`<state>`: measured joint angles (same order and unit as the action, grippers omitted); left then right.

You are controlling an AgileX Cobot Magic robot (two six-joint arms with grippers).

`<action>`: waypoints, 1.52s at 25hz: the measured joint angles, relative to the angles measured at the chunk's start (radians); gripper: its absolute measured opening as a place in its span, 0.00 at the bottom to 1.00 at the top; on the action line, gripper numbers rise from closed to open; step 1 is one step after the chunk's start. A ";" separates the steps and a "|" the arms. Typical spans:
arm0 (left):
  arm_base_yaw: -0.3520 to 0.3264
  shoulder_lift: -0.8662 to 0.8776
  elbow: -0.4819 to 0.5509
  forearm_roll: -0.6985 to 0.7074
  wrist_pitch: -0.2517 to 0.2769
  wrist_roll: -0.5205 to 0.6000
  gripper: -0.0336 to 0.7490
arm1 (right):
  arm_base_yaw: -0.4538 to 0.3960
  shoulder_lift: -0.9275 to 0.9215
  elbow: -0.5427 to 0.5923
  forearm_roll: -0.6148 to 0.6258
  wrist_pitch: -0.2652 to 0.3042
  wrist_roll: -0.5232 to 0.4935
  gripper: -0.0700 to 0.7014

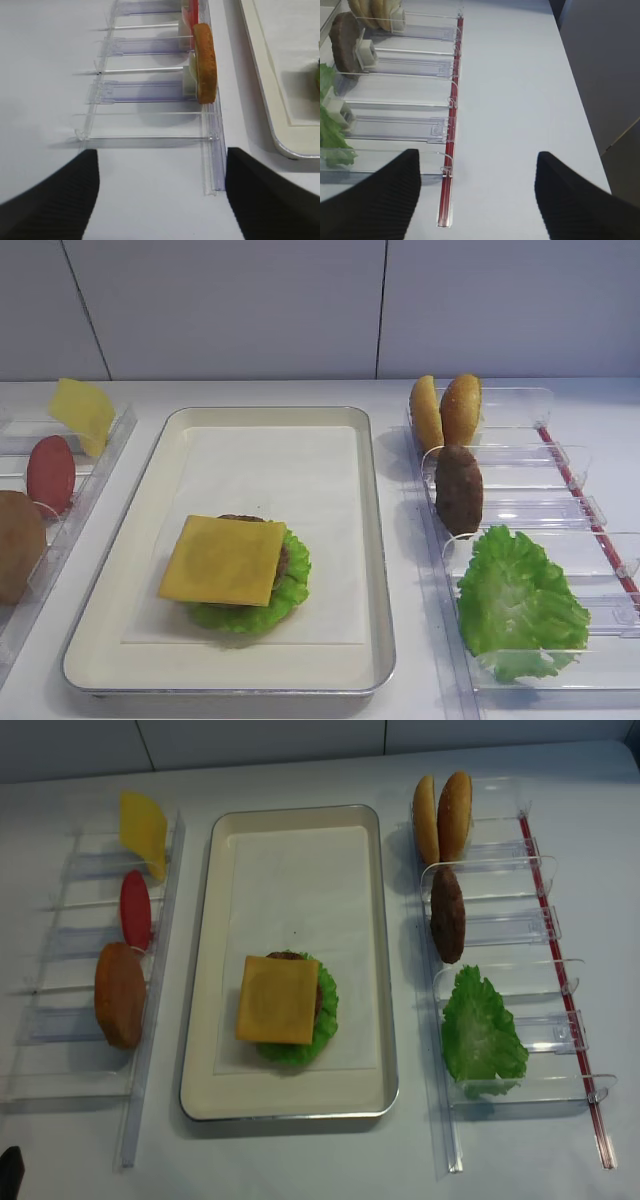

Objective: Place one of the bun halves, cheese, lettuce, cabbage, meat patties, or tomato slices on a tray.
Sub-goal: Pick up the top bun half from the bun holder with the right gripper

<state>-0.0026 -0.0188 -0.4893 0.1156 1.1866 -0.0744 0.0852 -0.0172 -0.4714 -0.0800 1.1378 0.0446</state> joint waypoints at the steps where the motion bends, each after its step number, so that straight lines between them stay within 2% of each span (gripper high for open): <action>1: 0.000 0.000 0.000 0.000 0.000 0.000 0.69 | 0.000 0.000 0.000 0.000 0.000 0.000 0.74; 18: 0.000 0.000 0.000 0.000 0.000 0.000 0.69 | 0.000 0.000 0.000 0.000 -0.002 0.000 0.74; 23: 0.000 0.000 0.000 0.000 0.000 0.000 0.69 | 0.000 0.011 -0.007 0.013 -0.002 -0.093 0.74; 28: 0.000 0.000 0.000 0.000 0.000 0.000 0.69 | 0.000 0.158 -0.075 0.044 -0.030 -0.091 0.74; 33: 0.000 0.000 0.000 0.000 0.000 0.000 0.69 | 0.000 0.340 -0.203 0.094 -0.048 -0.092 0.76; 38: 0.000 0.000 0.000 0.000 0.000 0.000 0.69 | 0.000 0.572 -0.331 0.264 -0.046 -0.179 0.76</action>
<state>-0.0026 -0.0188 -0.4893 0.1156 1.1866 -0.0744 0.0852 0.5546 -0.8022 0.1843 1.0920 -0.1342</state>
